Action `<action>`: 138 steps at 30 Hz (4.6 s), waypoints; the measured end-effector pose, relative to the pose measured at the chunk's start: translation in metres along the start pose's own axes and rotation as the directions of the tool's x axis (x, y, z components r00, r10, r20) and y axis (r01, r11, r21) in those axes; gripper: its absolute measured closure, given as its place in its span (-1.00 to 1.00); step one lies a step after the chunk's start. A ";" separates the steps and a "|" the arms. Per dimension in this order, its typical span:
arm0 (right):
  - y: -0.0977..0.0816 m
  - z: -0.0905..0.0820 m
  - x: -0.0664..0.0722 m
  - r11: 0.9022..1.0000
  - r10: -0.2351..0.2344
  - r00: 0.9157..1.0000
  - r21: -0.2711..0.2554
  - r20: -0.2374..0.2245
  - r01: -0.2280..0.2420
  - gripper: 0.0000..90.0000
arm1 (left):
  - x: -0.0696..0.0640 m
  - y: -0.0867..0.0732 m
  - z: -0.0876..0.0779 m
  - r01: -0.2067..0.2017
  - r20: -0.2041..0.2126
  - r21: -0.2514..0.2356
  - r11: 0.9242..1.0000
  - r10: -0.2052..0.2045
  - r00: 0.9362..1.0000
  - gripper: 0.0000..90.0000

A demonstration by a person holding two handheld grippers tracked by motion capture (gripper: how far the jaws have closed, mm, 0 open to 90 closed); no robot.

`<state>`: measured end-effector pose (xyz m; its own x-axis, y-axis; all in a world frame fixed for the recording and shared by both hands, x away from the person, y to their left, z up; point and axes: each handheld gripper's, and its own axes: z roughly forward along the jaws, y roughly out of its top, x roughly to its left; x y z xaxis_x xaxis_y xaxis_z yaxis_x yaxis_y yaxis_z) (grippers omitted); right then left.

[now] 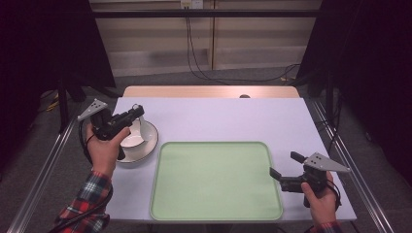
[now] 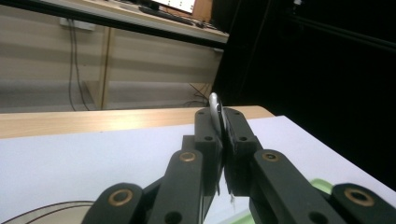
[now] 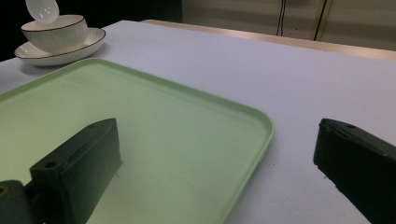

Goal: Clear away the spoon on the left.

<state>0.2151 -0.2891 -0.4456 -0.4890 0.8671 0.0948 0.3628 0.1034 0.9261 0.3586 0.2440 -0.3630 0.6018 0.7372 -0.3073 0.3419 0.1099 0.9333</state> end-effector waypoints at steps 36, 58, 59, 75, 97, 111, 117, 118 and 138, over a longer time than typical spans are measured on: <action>0.000 0.001 0.003 1.000 -0.018 1.000 0.020 -0.024 0.018 -0.99 | -0.061 -0.021 0.023 -0.062 0.266 0.138 0.989 0.023 0.964 0.90; -0.001 0.003 0.005 0.998 -0.044 0.998 0.037 -0.039 0.045 -0.99 | -0.083 -0.045 0.028 -0.074 0.369 0.203 0.976 -0.007 0.929 0.90; -0.001 0.003 0.005 0.998 -0.044 0.998 0.037 -0.038 0.045 -0.99 | -0.083 -0.047 0.028 -0.074 0.376 0.204 0.976 -0.008 0.926 0.90; 0.000 0.003 0.006 0.998 -0.049 0.998 0.036 -0.044 0.050 -0.99 | -0.090 -0.065 0.024 -0.075 0.412 0.235 0.969 -0.030 0.910 0.90; -0.001 0.005 0.006 0.997 -0.054 0.998 0.046 -0.041 0.056 -0.99 | -0.086 -0.089 0.017 -0.061 0.409 0.300 0.952 -0.070 0.910 0.90; -0.001 0.006 0.006 0.997 -0.051 0.998 0.053 -0.041 0.053 -0.98 | -0.081 -0.096 0.011 -0.045 0.400 0.314 0.949 -0.089 0.912 0.90; -0.001 0.006 0.006 0.997 -0.057 0.998 0.050 -0.040 0.059 -0.98 | -0.080 -0.100 0.011 -0.029 0.405 0.313 0.949 -0.106 0.908 0.90; -0.001 0.006 0.006 0.997 -0.057 0.997 0.050 -0.043 0.059 -0.98 | -0.080 -0.100 0.011 -0.029 0.405 0.314 0.949 -0.107 0.908 0.90; 0.000 0.006 0.007 0.997 -0.053 0.998 0.046 -0.042 0.055 -0.98 | -0.062 -0.103 0.012 -0.098 0.340 0.278 0.956 -0.003 0.941 0.71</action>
<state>0.2162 -0.2805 -0.4470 -0.5404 0.8392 0.0605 0.3713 0.1734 0.9122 0.2944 0.1793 -0.4424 0.8102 0.4666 -0.3547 0.4687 -0.1525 0.8701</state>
